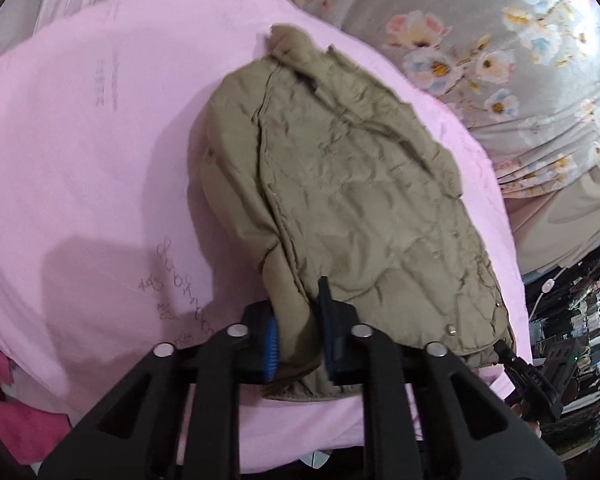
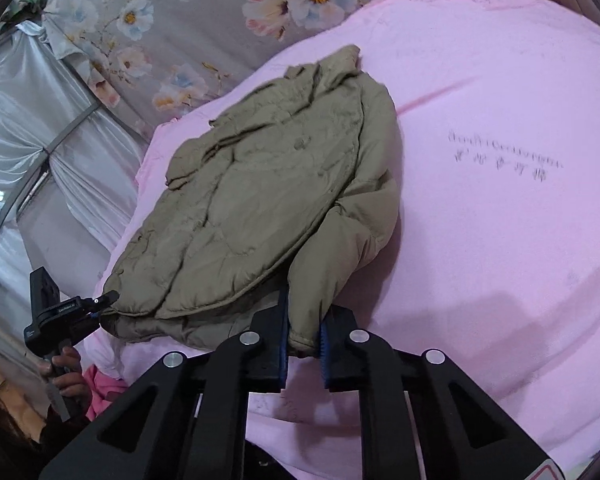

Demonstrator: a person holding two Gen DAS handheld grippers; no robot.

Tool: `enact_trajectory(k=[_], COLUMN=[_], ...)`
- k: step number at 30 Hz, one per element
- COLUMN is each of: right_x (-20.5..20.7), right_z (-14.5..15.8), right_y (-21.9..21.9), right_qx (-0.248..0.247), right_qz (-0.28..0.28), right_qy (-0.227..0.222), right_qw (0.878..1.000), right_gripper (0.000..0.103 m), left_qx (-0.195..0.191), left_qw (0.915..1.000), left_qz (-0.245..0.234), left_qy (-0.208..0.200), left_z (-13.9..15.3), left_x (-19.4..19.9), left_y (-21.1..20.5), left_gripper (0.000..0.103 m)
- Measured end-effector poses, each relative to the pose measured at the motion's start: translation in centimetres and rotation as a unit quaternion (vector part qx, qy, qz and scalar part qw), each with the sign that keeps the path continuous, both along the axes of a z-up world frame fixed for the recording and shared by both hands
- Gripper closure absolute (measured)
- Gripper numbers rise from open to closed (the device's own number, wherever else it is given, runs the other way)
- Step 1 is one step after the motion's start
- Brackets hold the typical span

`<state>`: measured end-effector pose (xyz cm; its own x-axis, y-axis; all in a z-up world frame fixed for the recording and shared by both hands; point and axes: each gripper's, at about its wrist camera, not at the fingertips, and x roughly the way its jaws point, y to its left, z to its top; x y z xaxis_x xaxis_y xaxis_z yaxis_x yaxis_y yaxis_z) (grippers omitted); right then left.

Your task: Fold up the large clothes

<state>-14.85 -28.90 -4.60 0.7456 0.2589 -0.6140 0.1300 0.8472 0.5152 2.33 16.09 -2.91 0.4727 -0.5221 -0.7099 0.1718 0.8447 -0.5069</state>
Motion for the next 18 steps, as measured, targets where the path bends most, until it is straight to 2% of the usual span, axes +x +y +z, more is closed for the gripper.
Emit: enact_trajectory(k=[5, 8, 11, 15, 18], right_x=[-3.2, -4.9, -6.1, -5.3, -2.5], right_z=[7.2, 10.9, 13.8, 16.2, 16.8], right_y=[1.9, 2.7, 2.7, 1.5, 0.4], right_qx=[-0.036, -0.059, -0.067, -0.056, -0.051], right_qz=[0.038, 0.054, 0.051, 0.026, 0.008], right_qy=[-0.126, -0.186, -0.235, -0.269, -0.269], right_qw=[0.991, 0.979, 0.968, 0.961, 0.962], right_gripper=[0.095, 0.095, 0.096, 0.096, 0.096], left_qx=[-0.017, -0.024, -0.031, -0.023, -0.008], left_qw=[0.9959, 0.9886, 0.9812, 0.9724, 0.9698], left_qz=[-0.009, -0.007, -0.003, -0.002, -0.005], left_qy=[-0.088, -0.149, -0.191, -0.232, -0.244], left_z=[6.3, 10.8, 14.1, 17.7, 18.9], left_x=[-2.7, -5.1, -6.6, -6.9, -4.7], left_y=[1.3, 2.4, 3.2, 3.3, 1.9], left_gripper=[0.094, 0.094, 0.094, 0.094, 0.094])
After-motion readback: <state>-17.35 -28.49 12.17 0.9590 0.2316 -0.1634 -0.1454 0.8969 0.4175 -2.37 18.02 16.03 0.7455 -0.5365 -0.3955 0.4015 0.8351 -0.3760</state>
